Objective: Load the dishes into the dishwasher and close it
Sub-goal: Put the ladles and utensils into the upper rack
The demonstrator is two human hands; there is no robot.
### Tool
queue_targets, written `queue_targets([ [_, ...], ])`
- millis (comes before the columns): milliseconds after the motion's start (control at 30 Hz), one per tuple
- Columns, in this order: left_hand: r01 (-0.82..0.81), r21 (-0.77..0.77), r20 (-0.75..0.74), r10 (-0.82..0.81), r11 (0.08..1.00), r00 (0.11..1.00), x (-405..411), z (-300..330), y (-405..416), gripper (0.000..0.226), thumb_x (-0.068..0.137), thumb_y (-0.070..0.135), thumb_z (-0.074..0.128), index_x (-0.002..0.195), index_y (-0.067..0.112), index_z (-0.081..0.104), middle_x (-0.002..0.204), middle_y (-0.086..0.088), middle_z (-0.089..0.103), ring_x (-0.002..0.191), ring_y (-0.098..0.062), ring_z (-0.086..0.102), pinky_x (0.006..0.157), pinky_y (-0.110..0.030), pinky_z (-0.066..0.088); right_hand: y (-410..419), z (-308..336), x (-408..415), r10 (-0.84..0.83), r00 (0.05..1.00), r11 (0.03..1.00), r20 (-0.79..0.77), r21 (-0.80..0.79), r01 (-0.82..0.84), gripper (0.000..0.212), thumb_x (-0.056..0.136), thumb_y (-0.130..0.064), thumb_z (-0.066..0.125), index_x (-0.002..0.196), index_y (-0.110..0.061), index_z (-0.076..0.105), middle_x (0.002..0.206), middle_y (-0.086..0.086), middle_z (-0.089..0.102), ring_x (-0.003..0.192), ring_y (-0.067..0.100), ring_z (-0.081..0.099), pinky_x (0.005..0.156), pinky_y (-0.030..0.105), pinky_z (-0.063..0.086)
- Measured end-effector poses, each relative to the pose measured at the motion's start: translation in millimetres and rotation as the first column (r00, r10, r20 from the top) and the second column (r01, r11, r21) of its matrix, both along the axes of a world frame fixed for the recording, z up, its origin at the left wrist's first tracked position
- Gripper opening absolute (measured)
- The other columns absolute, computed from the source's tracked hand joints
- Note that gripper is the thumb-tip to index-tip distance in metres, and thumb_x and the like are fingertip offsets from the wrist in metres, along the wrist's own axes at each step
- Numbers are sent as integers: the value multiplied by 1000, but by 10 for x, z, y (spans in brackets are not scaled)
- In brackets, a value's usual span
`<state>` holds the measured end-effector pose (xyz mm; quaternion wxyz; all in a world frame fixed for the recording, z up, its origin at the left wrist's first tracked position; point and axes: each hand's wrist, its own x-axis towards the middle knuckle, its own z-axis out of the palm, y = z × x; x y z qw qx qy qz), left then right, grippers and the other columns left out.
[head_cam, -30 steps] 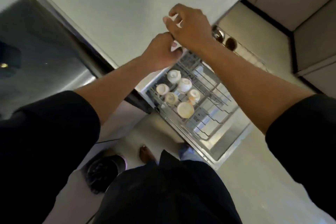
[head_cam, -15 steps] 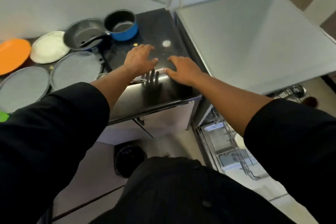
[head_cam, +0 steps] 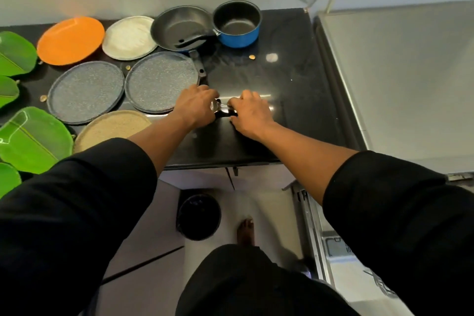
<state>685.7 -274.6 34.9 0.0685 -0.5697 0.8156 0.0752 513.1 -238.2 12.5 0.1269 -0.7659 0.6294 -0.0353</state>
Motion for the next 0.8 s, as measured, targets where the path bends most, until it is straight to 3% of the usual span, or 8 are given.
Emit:
queue_targets([
  [100,-4,-41,-40,3,999,999,24,-68,15,57,85,19,63,141,26,56,143,-5,56,130,-33,49,107,-47,41,-62,-25,33,-19,999,1000,39,-21,20,21,100,-28,60,119,-18,64,121,11,57,115,32,53,93,45,46],
  [167,-23,-117,-144,6,993,990,12,-99,8,50,91,19,58,140,26,56,142,-5,58,129,-32,51,106,-48,40,-75,1,-32,-25,989,999,147,23,22,15,98,-21,62,111,-12,64,115,14,63,109,34,58,88,43,50],
  [267,-91,-236,-351,3,968,937,-128,-95,-48,35,104,32,40,133,24,58,128,-5,65,114,-28,59,95,-44,46,-35,79,-272,-101,960,992,262,99,77,8,93,-14,64,100,-16,65,109,12,69,102,32,62,83,39,52],
  [367,-122,-234,-488,-8,965,873,-501,-34,-135,40,107,45,28,128,24,54,119,-4,64,106,-23,60,89,-42,48,100,128,-658,-249,898,968,364,116,221,7,89,-16,66,95,-17,68,100,7,72,95,28,65,83,38,54],
  [500,-78,-166,-547,-26,983,837,-1248,32,-182,41,103,55,30,131,31,50,125,3,61,110,-19,60,88,-38,47,365,178,-1297,-430,722,885,542,96,455,14,92,-33,69,91,-20,74,87,-7,73,84,14,67,77,32,53],
  [600,23,-144,-612,-108,989,784,-1923,82,-102,46,101,62,31,132,32,48,117,6,62,109,-18,61,84,-35,41,621,202,-1880,-545,574,784,611,129,607,11,95,-30,70,90,-22,74,85,-7,72,83,14,68,78,31,54],
  [700,129,-153,-683,-199,980,703,-2684,145,100,51,102,64,28,135,30,47,115,4,63,108,-22,62,84,-36,41,1022,227,-2518,-611,342,652,714,209,729,8,93,-14,70,87,-9,73,78,3,72,71,17,70,67,31,57],
  [800,251,-187,-732,-305,950,609,-3398,163,391,50,106,59,29,139,26,48,120,0,62,108,-23,62,83,-33,40,1510,222,-3098,-615,102,474,782,264,840,15,91,-10,60,81,1,63,67,8,70,53,13,58,55,29,46],
])
